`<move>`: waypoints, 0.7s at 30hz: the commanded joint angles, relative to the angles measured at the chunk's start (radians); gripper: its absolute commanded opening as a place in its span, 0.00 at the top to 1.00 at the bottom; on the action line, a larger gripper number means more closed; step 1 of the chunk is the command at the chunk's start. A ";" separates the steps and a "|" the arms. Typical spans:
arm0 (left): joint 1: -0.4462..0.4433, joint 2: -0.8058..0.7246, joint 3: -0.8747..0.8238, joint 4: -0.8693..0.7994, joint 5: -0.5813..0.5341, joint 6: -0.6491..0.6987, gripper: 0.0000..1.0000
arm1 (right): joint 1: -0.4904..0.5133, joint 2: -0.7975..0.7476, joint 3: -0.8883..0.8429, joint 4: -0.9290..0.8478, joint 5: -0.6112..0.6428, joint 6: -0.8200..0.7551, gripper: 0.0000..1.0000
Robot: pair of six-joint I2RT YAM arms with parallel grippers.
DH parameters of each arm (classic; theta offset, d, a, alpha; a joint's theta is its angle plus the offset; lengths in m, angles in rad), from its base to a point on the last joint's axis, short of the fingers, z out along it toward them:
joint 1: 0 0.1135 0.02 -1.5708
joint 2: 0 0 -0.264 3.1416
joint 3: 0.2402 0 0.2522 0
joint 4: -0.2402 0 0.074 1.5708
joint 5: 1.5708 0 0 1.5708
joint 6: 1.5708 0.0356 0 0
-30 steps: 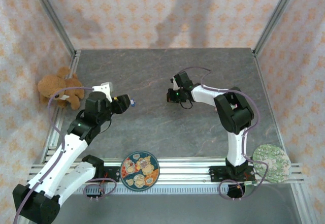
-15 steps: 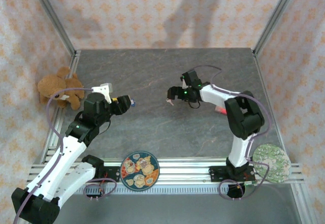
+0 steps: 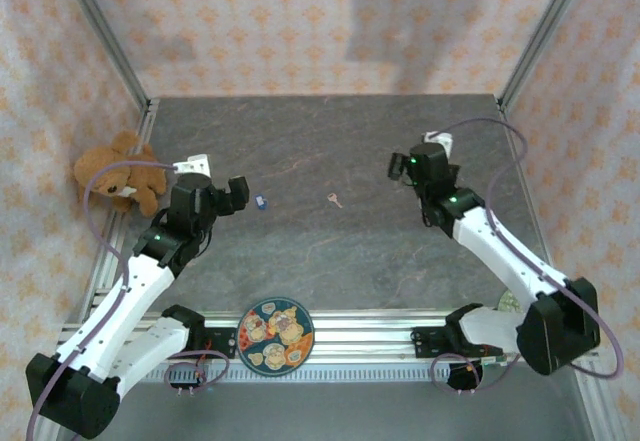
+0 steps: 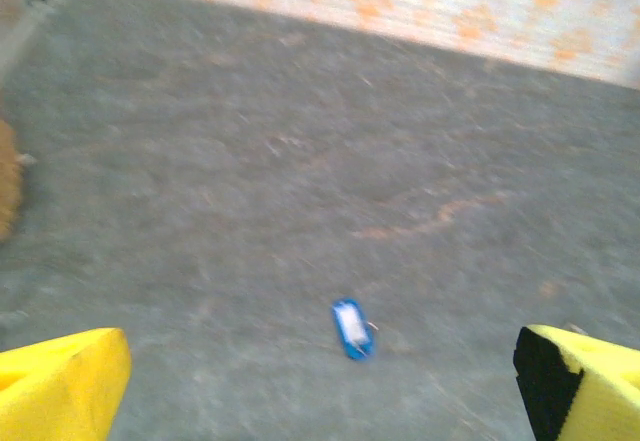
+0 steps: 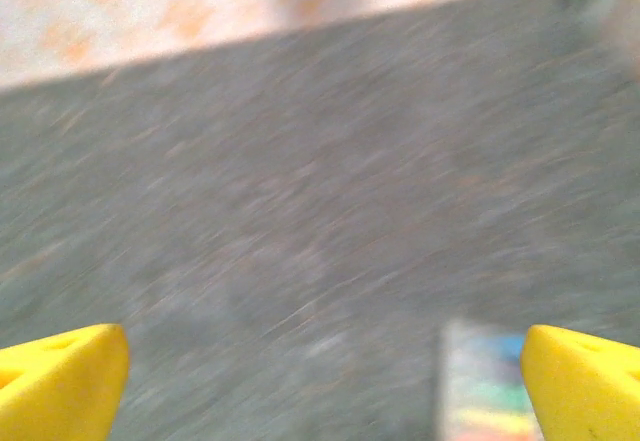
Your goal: Remove the keys from the keyring
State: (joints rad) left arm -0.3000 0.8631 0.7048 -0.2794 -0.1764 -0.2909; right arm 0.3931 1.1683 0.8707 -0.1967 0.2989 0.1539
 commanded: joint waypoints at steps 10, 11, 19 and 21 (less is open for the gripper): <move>0.105 0.429 -0.365 0.993 -0.396 0.329 0.00 | -0.199 0.172 -0.335 0.572 0.295 -0.086 0.00; 0.096 0.474 -0.350 1.036 -0.408 0.373 0.00 | -0.204 0.210 -0.356 0.642 0.275 -0.120 0.01; 0.158 0.591 -0.379 1.214 -0.175 0.363 0.00 | -0.315 0.316 -0.496 1.009 -0.203 -0.231 0.01; 0.198 0.667 -0.450 1.423 -0.044 0.376 0.00 | -0.348 0.390 -0.501 1.138 -0.333 -0.258 0.01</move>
State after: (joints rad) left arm -0.1364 1.4860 0.3164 0.9031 -0.3534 0.0631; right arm 0.0826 1.5085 0.3790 0.7204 0.2253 -0.0597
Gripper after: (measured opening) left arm 0.998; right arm 0.994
